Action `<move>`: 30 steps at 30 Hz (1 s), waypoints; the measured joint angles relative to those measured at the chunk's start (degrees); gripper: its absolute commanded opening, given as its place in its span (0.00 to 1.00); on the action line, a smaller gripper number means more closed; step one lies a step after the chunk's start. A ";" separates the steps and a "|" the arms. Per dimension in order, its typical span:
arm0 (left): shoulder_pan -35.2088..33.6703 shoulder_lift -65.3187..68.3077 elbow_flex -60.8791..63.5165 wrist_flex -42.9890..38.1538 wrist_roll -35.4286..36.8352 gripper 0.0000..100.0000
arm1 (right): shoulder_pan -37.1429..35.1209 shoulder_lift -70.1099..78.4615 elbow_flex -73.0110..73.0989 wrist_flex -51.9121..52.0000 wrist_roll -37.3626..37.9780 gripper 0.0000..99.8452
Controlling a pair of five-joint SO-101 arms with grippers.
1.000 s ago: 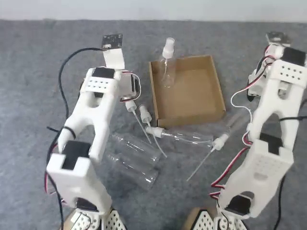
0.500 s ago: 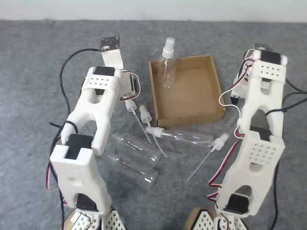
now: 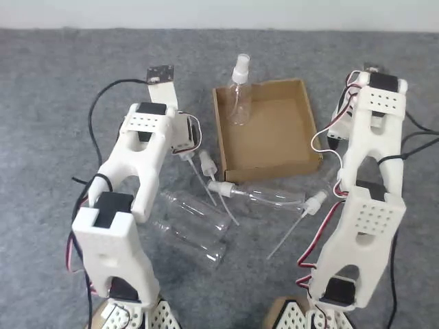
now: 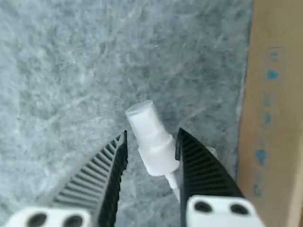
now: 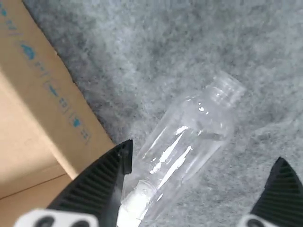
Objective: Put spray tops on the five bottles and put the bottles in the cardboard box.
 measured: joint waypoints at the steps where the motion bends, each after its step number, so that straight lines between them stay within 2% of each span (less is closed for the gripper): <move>1: -0.09 0.00 0.18 0.00 0.00 0.15 | 0.00 0.00 0.62 -0.53 0.00 0.38; 7: -0.18 3.08 0.88 -0.70 0.26 0.14 | 0.00 0.00 3.25 -2.64 0.00 0.38; 13: 0.18 3.08 0.79 -0.70 0.26 0.03 | 0.09 0.00 3.25 -2.64 0.00 0.38; 18: 1.85 3.08 0.62 -2.20 -0.70 0.02 | 0.09 0.00 3.25 -2.64 -0.09 0.30; 20: 2.73 3.08 -0.35 -2.37 -0.70 0.02 | 0.09 0.00 3.25 -2.64 -0.09 0.30; 26: 1.05 3.16 -7.47 -2.29 -1.05 0.02 | 0.09 0.00 3.25 -3.60 -0.09 0.30; 30: -3.08 3.16 -16.18 2.37 -2.46 0.02 | 0.09 0.00 3.25 -3.69 -0.09 0.29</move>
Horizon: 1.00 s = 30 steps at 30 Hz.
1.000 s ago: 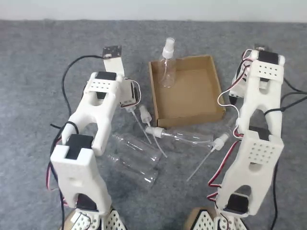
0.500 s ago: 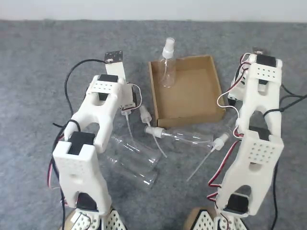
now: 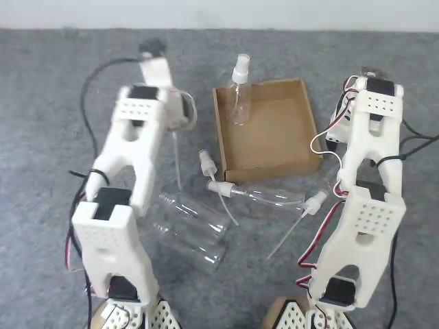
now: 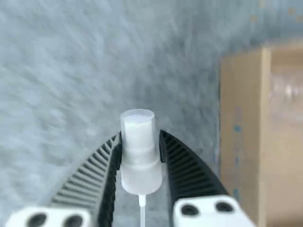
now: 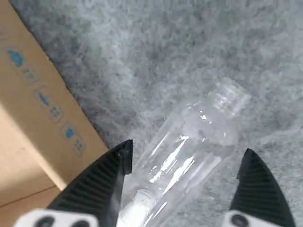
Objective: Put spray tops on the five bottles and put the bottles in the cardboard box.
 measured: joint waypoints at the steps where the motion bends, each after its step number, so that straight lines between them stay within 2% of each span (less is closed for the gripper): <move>1: -1.05 0.00 -2.90 2.02 -0.35 0.02 | 0.09 0.00 0.00 0.00 0.00 0.29; 8: -7.03 0.00 -29.54 18.73 -4.92 0.02 | 0.18 0.00 0.00 0.00 -1.32 0.29; 14: -7.74 0.00 -53.10 32.35 -10.73 0.02 | 0.44 2.81 0.00 0.00 -5.10 0.29; 16: -7.74 0.00 -58.73 34.73 -11.25 0.02 | 0.88 4.40 0.00 -1.14 -6.51 0.29; 19: -7.65 -0.09 -61.45 35.34 -12.04 0.02 | 1.67 6.42 0.00 -3.52 -8.00 0.27; 26: -7.65 -0.35 -59.87 35.52 -13.10 0.02 | 4.31 6.59 0.00 -6.59 -8.53 0.12; 30: -7.65 -5.27 -52.48 35.52 -16.44 0.02 | 6.42 6.59 0.00 -8.00 -1.49 0.06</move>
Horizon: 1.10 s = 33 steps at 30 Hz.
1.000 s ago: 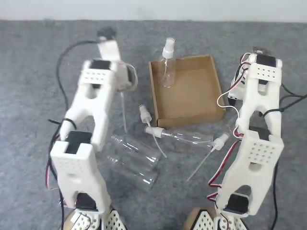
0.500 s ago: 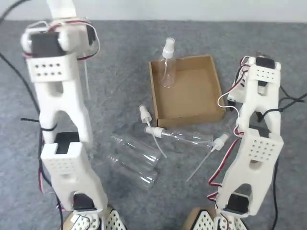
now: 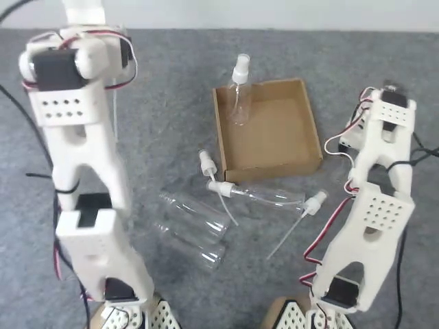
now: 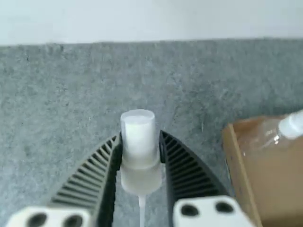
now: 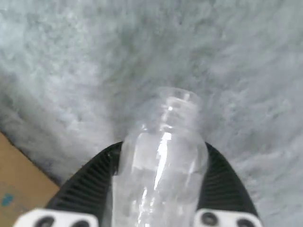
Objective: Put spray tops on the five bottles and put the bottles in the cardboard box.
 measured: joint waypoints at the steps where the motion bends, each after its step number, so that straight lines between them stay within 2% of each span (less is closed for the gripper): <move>1: 0.00 -1.85 2.46 0.00 -0.53 0.02 | 0.62 0.00 0.00 -0.09 2.81 0.05; 4: 0.00 -7.91 11.16 0.00 -2.20 0.02 | 2.73 0.00 0.00 -0.26 13.89 0.05; 10: 0.00 -20.57 28.13 0.00 -7.65 0.02 | 7.03 0.00 0.00 1.76 45.89 0.05; 13: 0.00 -27.34 37.10 0.00 -8.79 0.02 | 9.23 0.00 0.00 2.81 57.58 0.05; 15: 0.00 -32.18 43.52 0.00 -10.02 0.02 | 10.64 0.00 0.00 2.99 60.04 0.05; 19: 0.00 -41.67 57.93 -0.26 -10.46 0.02 | 11.60 0.00 0.00 3.16 60.22 0.02; 26: 3.43 -57.85 84.22 -8.62 -10.46 0.03 | 11.60 -0.35 0.00 3.43 54.51 0.02; 33: 4.75 -64.00 97.49 -16.88 -10.46 0.03 | 11.60 -6.24 5.89 2.29 52.04 0.02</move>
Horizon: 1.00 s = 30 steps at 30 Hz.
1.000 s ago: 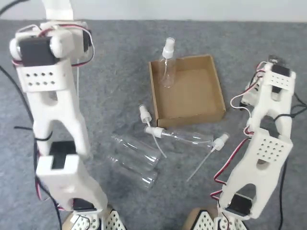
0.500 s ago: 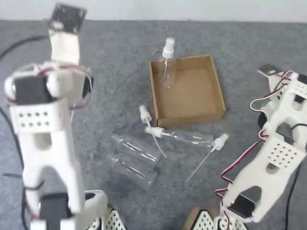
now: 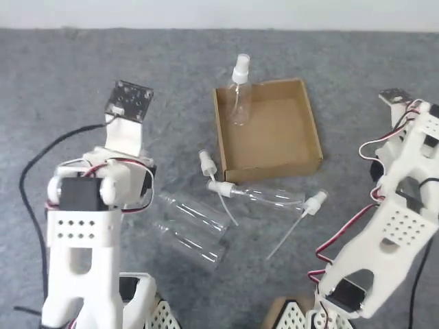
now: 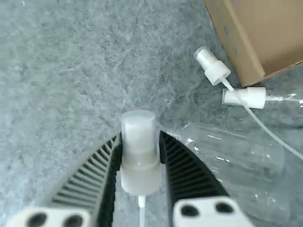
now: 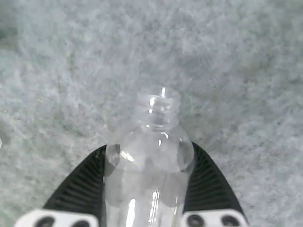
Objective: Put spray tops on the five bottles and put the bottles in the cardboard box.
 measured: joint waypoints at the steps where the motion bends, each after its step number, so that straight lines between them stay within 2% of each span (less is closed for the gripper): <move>1: 0.00 -0.09 1.41 -1.23 0.00 0.03 | 0.00 -1.32 2.37 -1.32 -0.44 0.02; 13: 0.00 -0.18 11.43 -8.79 2.11 0.03 | 0.00 -19.69 37.54 -25.93 -6.59 0.06; 17: 0.00 -0.18 13.19 -10.02 2.20 0.03 | 0.00 -26.02 44.92 -28.04 -6.68 0.10; 24: 0.00 -0.18 13.27 -10.02 2.29 0.03 | -0.44 -27.78 45.63 -28.22 -6.68 0.29; 30: 0.00 -0.18 13.27 -10.02 2.29 0.03 | -1.14 -27.87 45.54 -27.16 -6.77 0.30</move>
